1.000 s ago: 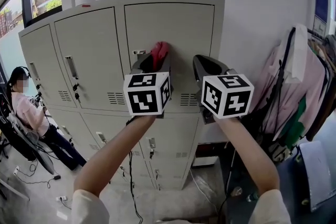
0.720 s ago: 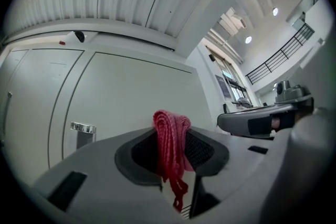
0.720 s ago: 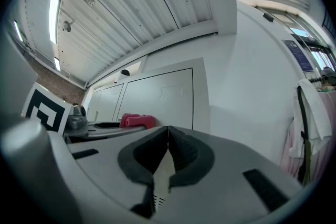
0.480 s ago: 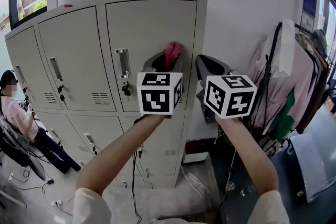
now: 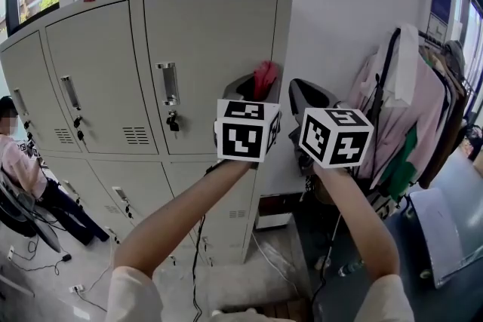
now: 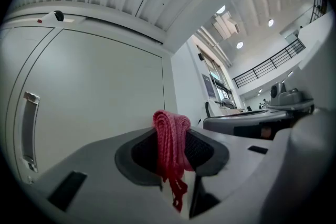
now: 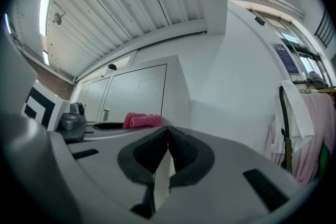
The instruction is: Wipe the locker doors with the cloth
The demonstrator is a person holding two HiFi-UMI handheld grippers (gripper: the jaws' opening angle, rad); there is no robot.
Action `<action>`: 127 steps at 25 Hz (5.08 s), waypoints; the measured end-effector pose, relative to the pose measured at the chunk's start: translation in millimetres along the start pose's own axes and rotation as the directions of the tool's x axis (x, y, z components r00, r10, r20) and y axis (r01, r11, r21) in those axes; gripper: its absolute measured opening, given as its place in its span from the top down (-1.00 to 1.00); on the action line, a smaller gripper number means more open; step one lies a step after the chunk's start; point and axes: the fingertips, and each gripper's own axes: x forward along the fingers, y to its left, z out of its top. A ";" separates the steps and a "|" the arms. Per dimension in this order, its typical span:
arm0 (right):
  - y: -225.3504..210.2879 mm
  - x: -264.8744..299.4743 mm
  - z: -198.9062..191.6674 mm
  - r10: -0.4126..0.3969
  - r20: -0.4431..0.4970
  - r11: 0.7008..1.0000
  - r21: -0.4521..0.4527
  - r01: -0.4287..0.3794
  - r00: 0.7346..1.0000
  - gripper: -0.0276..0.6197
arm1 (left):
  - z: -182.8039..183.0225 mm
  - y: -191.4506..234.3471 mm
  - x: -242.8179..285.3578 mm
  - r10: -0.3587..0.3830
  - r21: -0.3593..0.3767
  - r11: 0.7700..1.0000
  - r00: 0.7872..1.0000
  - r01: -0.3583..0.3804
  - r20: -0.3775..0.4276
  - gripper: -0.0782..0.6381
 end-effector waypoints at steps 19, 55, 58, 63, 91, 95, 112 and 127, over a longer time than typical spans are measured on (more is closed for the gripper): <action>90.2 35.9 1.3 0.180 0.050 0.983 0.026 -0.181 0.982 0.91 | 22.1 68.8 -92.6 0.143 0.005 0.990 0.988 -0.143 0.061 0.44; 163.5 61.7 -25.6 0.297 0.036 0.954 0.026 -0.298 0.954 0.91 | -28.6 190.8 -141.6 0.365 0.037 0.931 0.930 -0.364 -0.036 0.44; 159.2 60.3 -28.5 0.288 0.030 0.957 0.026 -0.289 0.957 0.91 | -29.4 182.2 -138.1 0.348 0.046 0.937 0.937 -0.347 -0.029 0.44; 147.2 56.8 -30.9 0.264 0.027 0.964 0.029 -0.265 0.964 0.91 | -33.1 163.5 -121.8 0.307 0.037 0.951 0.951 -0.306 -0.035 0.44; 40.1 16.6 -56.1 0.076 -0.028 0.996 0.043 -0.075 0.997 0.91 | -50.6 39.3 -37.9 0.094 -0.043 0.995 0.995 -0.094 0.012 0.44; 24.8 9.1 -57.7 0.045 -0.033 0.998 0.042 -0.043 0.998 0.91 | -55.1 23.8 -27.4 0.062 -0.053 0.997 0.998 -0.061 0.021 0.44; 42.6 18.2 -66.1 0.082 -0.028 0.993 0.085 -0.080 0.996 0.91 | -77.3 22.4 -73.9 0.083 -0.052 0.995 0.996 -0.082 0.020 0.44; 140.7 43.8 -78.7 0.251 -0.023 0.965 0.085 -0.249 0.968 0.91 | -82.1 131.0 -126.3 0.309 -0.050 0.950 0.951 -0.310 -0.025 0.44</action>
